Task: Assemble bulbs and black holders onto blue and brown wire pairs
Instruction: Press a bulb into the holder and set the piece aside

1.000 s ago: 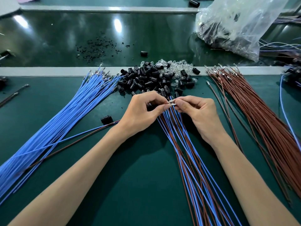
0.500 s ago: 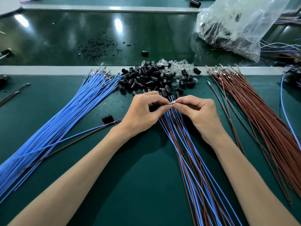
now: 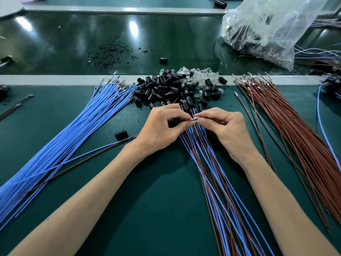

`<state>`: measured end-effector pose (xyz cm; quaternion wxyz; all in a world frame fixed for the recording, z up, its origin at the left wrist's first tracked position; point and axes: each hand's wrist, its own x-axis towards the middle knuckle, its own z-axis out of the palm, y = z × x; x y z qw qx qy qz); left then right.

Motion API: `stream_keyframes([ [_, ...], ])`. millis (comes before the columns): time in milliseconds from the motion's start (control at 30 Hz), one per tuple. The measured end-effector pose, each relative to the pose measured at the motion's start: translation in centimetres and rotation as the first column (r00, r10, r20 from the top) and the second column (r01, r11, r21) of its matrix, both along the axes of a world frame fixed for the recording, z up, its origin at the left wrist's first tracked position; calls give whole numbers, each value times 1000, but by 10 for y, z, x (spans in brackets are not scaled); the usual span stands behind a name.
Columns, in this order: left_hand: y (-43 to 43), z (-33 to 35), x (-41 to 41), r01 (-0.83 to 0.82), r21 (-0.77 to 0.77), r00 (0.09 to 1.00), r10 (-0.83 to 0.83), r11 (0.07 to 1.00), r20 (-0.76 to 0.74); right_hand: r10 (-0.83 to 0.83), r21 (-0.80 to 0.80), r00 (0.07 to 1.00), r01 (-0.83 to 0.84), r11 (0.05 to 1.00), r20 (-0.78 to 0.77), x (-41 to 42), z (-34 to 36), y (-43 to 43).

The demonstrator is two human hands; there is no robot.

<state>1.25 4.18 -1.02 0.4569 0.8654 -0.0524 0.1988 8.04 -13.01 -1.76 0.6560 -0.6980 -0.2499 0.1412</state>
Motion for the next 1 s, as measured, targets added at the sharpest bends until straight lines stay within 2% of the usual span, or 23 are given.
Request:
stream_keyframes([
  [300,0,0,1,-15,-4,1000,15,1000,11,-16,2,997,16,1000,73,-4,1,4],
  [633,0,0,0,-14,3,1000,14,1000,1,-32,-115,978,57,992,208,-6,1,4],
  [1000,0,0,0,-15,-10,1000,15,1000,-4,-37,-128,956,77,989,292,-5,-1,5],
])
